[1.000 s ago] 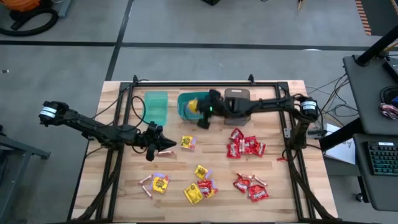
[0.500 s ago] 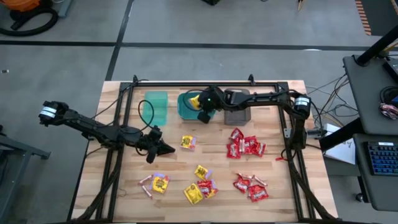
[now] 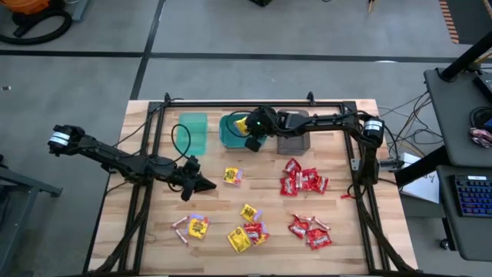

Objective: Sort candy
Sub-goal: Put the yellow candy into the green bin, then put the white candy into the blue bin

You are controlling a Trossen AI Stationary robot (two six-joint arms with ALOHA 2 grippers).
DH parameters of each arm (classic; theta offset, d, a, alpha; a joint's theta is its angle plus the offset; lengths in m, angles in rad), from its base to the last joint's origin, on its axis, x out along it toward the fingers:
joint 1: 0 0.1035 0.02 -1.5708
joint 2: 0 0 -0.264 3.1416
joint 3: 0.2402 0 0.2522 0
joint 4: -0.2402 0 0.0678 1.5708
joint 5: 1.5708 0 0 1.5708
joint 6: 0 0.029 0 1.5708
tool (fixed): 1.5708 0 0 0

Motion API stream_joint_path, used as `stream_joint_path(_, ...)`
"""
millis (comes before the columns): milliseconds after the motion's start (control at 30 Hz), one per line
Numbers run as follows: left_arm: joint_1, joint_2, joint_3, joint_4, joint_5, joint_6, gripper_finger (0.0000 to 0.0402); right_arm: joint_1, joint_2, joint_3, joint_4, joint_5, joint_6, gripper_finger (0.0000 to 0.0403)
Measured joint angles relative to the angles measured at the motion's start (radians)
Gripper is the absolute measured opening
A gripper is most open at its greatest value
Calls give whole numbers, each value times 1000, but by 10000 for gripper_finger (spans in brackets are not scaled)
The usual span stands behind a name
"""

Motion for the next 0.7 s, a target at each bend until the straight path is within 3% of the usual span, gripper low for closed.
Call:
stream_joint_path(333,0,0,0,0,-1,0,0,0,-1,0,3,20,2,138)
stream_joint_path(700,-8,40,0,2,-1,85,0,69,-131,0,-108,11,-10,166)
